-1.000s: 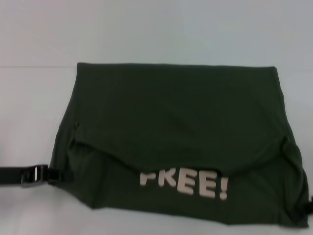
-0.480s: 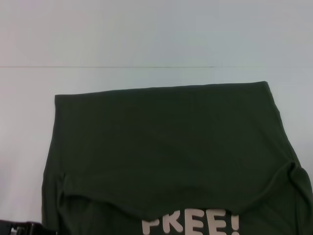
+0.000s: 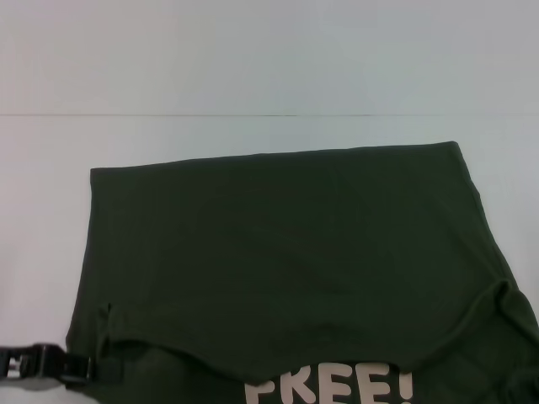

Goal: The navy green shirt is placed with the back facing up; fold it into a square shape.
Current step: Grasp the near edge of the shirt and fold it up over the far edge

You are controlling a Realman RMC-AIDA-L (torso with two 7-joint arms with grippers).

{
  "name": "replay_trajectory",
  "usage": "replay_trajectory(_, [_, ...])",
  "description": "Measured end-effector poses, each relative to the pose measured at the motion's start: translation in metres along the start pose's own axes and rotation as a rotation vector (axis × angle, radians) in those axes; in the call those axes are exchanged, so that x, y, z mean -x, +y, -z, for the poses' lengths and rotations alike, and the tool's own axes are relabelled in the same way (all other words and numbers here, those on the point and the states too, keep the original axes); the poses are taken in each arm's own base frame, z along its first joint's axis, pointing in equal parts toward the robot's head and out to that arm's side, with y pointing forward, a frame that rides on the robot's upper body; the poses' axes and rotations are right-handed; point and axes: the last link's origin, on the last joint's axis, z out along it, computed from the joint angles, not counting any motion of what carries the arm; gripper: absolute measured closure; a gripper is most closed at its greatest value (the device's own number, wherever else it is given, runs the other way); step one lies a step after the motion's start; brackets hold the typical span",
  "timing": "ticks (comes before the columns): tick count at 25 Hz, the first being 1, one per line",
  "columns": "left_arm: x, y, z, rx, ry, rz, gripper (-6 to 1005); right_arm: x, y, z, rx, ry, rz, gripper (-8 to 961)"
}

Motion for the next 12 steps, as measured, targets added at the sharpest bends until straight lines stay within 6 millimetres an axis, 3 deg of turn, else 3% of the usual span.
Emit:
replay_trajectory(6, [-0.018,0.006,0.005,0.021,0.089,-0.022,1000,0.014,-0.001,0.025,0.067,-0.213,-0.096,858])
replay_trajectory(12, [-0.037,0.006,0.014,0.033,0.246,-0.013,1000,0.032,-0.004,0.037,0.097,-0.391,-0.151,851])
